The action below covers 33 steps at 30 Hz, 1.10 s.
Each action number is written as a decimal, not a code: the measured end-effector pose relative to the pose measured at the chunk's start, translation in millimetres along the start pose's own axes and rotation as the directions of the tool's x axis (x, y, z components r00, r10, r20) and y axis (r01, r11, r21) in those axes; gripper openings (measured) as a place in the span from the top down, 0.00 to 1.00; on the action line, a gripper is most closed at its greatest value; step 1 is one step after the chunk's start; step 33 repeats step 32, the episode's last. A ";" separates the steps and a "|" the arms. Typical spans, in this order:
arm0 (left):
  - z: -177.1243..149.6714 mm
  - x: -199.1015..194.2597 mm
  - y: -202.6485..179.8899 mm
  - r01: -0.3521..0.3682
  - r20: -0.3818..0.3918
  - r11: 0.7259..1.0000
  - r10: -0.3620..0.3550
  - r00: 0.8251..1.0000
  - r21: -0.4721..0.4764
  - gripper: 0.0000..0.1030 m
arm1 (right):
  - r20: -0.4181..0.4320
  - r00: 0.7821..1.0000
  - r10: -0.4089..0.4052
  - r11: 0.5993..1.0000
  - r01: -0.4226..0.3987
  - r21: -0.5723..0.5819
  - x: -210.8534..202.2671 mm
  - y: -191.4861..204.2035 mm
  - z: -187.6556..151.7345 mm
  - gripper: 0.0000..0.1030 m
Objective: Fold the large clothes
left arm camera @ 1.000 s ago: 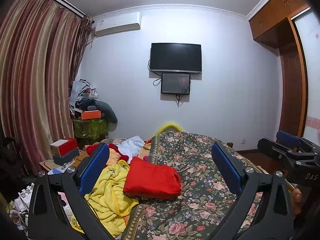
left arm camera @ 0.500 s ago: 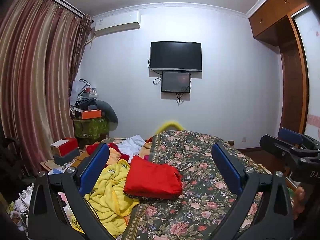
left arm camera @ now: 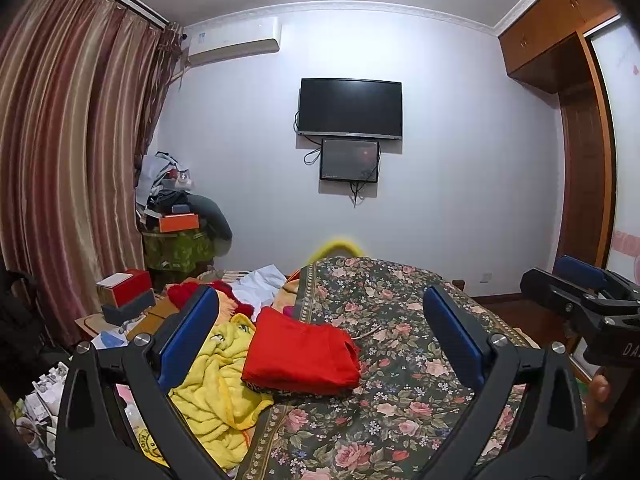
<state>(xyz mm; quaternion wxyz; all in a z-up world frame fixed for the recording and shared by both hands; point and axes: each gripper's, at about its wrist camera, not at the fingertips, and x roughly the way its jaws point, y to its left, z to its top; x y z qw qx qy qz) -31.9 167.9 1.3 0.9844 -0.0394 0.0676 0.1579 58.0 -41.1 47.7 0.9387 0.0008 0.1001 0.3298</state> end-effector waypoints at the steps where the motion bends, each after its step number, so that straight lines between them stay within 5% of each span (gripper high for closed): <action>1: -0.6 0.2 0.6 0.001 -0.001 1.000 -0.001 1.000 -0.002 0.00 | -0.002 1.000 0.001 1.000 -0.001 0.000 0.4 -0.3 -0.2 0.00; 33: -5.1 10.5 7.0 0.045 -0.033 0.999 -0.046 0.998 -0.023 0.00 | -0.012 0.999 -0.038 0.999 0.038 0.003 12.2 7.2 -5.5 0.00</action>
